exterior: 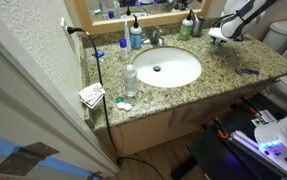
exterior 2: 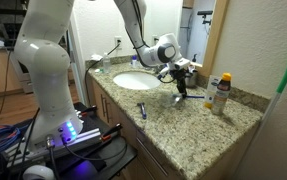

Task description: Put the toothbrush in the silver cup

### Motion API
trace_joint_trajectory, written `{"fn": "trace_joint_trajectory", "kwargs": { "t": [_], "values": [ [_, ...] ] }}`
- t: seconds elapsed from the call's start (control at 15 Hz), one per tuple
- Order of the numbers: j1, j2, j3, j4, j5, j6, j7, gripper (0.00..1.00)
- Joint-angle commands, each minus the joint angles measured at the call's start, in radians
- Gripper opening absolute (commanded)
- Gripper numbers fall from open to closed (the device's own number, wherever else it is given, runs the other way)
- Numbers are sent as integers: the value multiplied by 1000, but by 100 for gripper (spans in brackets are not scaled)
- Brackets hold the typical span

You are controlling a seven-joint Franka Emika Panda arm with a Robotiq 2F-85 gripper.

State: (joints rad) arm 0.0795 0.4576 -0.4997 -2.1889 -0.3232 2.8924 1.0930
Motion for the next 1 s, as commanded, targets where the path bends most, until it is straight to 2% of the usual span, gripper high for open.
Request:
{"fn": "trace_joint_trajectory", "kwargs": {
  "t": [0.0,0.07,0.13,0.4,0.53,0.67,0.8,0.93],
  "values": [
    [-23,23,9,-16,56,2,-46,6],
    [-29,19,12,-20,69,0,-53,1],
    [-32,10,15,-24,82,-8,-57,0],
    [-53,-61,53,-30,161,-69,-107,3],
    [-88,-123,103,-35,218,-138,-182,3],
    [-150,-208,193,-35,317,-262,-310,3],
    [-183,-282,242,-21,411,-399,-422,3],
    [-209,-367,261,-1,488,-570,-534,3]
  ]
}}
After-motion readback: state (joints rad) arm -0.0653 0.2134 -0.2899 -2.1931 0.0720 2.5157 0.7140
